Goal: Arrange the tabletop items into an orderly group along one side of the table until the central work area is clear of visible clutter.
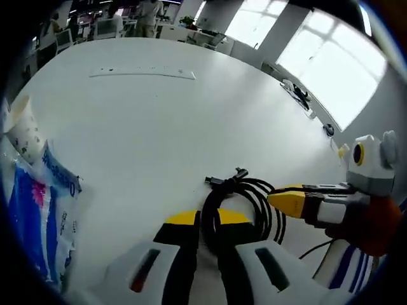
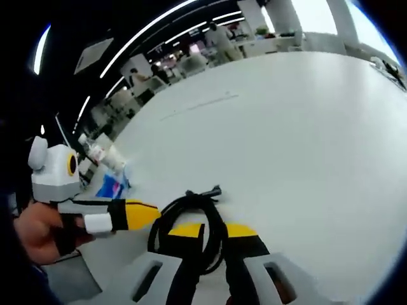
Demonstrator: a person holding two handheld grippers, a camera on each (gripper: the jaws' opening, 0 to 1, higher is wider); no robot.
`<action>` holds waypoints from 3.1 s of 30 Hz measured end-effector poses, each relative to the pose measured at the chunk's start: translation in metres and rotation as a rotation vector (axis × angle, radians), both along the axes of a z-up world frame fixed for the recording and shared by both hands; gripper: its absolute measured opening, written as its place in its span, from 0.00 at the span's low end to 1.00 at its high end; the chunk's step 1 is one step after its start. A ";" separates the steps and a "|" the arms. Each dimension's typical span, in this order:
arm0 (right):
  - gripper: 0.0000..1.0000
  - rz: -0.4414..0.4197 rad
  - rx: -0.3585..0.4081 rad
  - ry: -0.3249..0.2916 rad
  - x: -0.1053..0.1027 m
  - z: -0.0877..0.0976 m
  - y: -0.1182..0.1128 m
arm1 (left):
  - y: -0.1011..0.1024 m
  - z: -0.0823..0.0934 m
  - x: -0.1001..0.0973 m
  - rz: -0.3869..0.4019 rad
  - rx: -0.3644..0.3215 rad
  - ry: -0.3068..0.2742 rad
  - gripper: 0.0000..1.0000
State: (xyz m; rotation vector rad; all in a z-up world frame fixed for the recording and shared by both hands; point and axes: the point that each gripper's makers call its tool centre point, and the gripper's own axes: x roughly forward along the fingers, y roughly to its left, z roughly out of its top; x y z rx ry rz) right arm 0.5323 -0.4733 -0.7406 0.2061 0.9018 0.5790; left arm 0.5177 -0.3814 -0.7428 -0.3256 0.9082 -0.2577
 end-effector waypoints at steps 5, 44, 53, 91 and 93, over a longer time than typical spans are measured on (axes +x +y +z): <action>0.16 0.017 0.006 -0.042 -0.004 0.009 -0.002 | 0.014 0.010 -0.013 0.041 -0.015 -0.017 0.08; 0.28 0.224 -0.019 -0.132 -0.064 0.026 0.029 | 0.179 0.019 -0.134 0.483 0.012 -0.028 0.10; 0.31 0.326 -0.093 -0.193 -0.085 0.037 0.056 | 0.189 0.011 -0.150 0.503 -0.011 -0.001 0.10; 0.35 0.175 -0.116 -0.219 -0.154 0.080 0.082 | 0.239 0.002 -0.124 0.675 -0.254 -0.016 0.16; 0.36 0.185 -0.127 -0.224 -0.157 0.082 0.081 | 0.239 0.004 -0.120 0.671 -0.260 -0.023 0.18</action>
